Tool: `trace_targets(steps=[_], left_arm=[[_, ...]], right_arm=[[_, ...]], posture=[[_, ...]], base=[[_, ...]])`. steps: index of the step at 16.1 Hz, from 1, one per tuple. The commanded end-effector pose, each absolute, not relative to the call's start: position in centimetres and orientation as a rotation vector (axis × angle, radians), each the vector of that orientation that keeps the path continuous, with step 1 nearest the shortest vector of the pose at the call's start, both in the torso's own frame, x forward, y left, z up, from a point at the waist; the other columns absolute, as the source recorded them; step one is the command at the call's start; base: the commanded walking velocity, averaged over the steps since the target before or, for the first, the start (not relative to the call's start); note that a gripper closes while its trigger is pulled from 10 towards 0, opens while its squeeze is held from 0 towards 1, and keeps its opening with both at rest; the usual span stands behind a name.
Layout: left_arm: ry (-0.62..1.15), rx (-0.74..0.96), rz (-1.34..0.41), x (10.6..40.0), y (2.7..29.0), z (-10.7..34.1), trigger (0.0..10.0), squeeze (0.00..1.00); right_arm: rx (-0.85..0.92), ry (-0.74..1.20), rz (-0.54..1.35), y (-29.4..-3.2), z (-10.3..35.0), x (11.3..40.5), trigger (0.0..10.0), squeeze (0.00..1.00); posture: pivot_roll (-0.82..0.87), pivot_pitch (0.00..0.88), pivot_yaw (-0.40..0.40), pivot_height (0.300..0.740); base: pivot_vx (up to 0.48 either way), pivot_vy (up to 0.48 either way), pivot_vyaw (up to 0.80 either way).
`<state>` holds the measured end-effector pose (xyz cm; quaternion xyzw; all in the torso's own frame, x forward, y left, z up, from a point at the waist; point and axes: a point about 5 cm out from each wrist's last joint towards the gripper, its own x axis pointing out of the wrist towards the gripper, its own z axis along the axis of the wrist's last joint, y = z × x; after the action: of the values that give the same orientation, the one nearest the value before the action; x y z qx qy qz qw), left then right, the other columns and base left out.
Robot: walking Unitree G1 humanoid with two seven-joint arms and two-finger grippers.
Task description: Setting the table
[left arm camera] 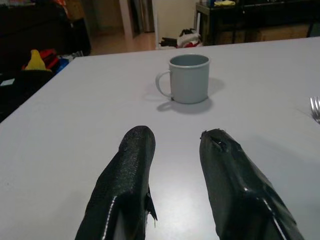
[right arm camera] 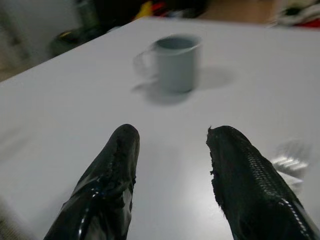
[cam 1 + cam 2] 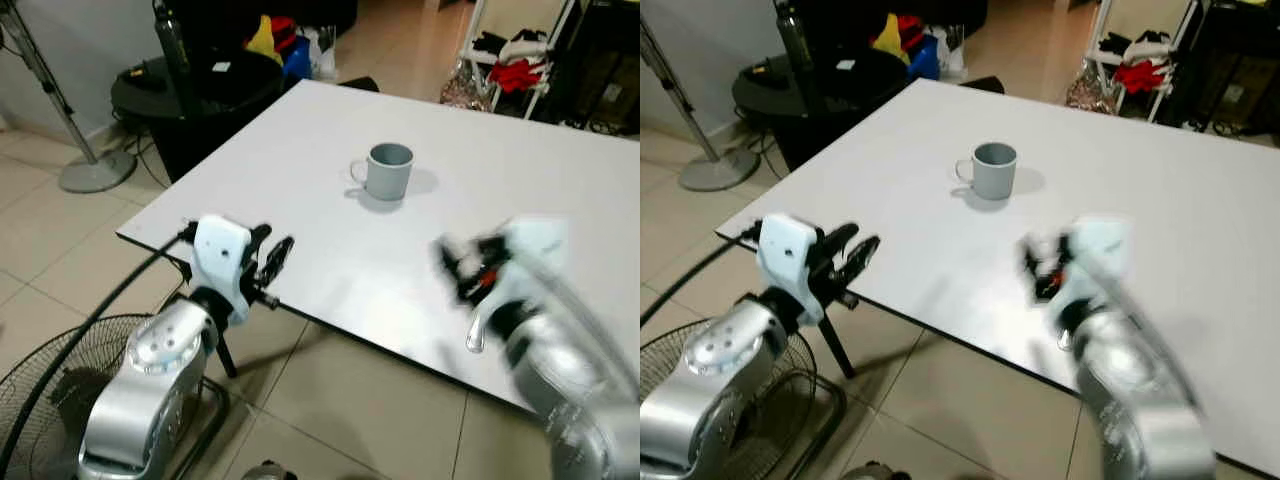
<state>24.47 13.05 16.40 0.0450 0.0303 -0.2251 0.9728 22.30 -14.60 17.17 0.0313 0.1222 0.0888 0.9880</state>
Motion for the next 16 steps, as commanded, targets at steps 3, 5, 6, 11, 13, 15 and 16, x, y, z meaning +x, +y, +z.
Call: trace_targets(steps=[3, 5, 6, 11, 13, 15, 16], left_arm=[[0.06, 0.117, -0.432, 24.0, 13.1, 16.4, 10.0, 0.0], [0.061, 0.12, -0.414, 23.8, 13.3, 16.4, 10.0, 0.0], [0.06, 0.12, -0.411, 23.7, 13.3, 16.5, 10.0, 0.0], [0.058, 0.137, -0.413, 23.6, 13.3, 16.5, 10.0, 0.0], [0.058, 0.134, -0.408, 23.6, 13.4, 16.5, 10.0, 0.0], [0.06, 0.125, -0.398, 23.5, 13.5, 16.4, 10.0, 0.0], [0.066, 0.12, -0.388, 23.4, 13.5, 16.3, 10.0, 0.0]], right_arm=[[0.057, 0.178, 0.231, -14.1, 17.7, 21.9, 10.0, 0.0], [0.078, 0.169, 0.238, -14.3, 17.4, 21.5, 10.0, 0.0], [0.075, 0.176, 0.237, -14.4, 17.2, 21.3, 10.0, 0.0], [0.087, 0.184, 0.205, -14.7, 16.5, 21.1, 10.0, 0.0], [0.074, 0.177, 0.217, -14.6, 16.6, 20.9, 10.0, 0.0], [0.059, 0.169, 0.228, -14.5, 16.7, 20.8, 10.0, 0.0], [0.057, 0.169, 0.228, -14.5, 16.7, 20.8, 10.0, 0.0]], posture=[[0.09, 0.0, 0.053, 0.74], [0.09, 0.0, 0.055, 0.74], [0.09, 0.0, 0.056, 0.74], [0.1, 0.0, 0.065, 0.74], [0.09, 0.0, 0.072, 0.74], [0.09, 0.0, 0.073, 0.74], [0.09, 0.0, 0.071, 0.74]], base=[[0.0, 0.0, 0.8], [0.0, 0.0, 0.8], [0.0, 0.0, 0.8], [0.0, 0.0, 0.8], [0.0, 0.0, 0.8], [0.0, 0.0, 0.8], [0.0, 0.0, 0.8]])
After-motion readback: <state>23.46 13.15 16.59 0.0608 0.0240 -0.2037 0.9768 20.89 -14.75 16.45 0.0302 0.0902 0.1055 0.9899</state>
